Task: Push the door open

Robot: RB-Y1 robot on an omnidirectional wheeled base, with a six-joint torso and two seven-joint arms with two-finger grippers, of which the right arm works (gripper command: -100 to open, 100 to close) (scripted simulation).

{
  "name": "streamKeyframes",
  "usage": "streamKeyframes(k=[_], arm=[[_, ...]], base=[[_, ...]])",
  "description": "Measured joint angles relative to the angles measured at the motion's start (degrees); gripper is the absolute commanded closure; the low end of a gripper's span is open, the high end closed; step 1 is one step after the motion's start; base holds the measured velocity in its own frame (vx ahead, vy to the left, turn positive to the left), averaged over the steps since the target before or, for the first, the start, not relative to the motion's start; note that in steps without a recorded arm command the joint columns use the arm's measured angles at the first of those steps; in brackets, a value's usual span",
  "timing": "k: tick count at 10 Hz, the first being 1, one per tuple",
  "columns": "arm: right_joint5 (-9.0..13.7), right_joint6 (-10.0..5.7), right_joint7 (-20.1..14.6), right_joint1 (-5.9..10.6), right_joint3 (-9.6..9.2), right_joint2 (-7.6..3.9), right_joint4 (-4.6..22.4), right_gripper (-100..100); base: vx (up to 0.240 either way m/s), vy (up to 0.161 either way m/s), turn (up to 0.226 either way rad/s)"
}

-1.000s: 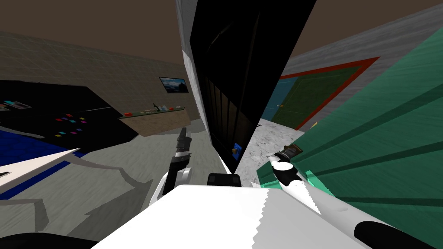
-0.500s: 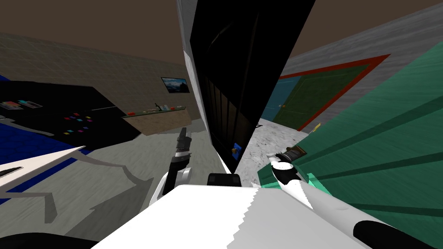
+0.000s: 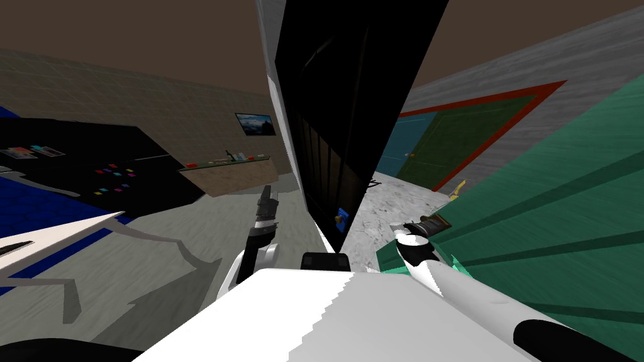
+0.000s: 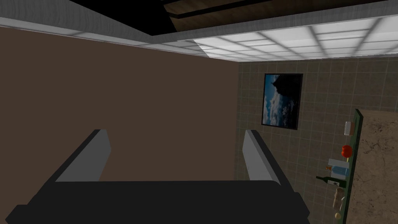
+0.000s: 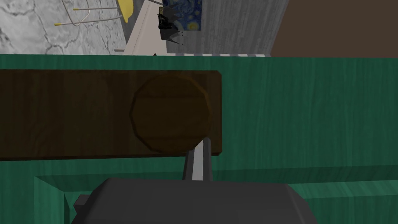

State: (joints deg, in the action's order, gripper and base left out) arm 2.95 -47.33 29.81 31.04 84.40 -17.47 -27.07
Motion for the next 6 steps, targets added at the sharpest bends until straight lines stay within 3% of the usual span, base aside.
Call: streamKeyframes(k=[3,4,5,6], arm=[[-0.77,-0.2,1.32,-1.38,-1.61,0.45,-2.37,-100],[-1.04,-1.97,1.87,-1.38,-2.13,-1.27,0.37,-100],[-1.15,-2.15,2.08,-1.63,-2.36,-1.02,-0.17,-100],[-1.32,-0.7,2.43,-2.27,-2.71,0.37,-3.57,-100]], base=[[0.004,-0.096,0.148],[0.012,-0.048,0.051],[-0.001,-0.043,0.072],[-0.002,-0.041,0.072]])
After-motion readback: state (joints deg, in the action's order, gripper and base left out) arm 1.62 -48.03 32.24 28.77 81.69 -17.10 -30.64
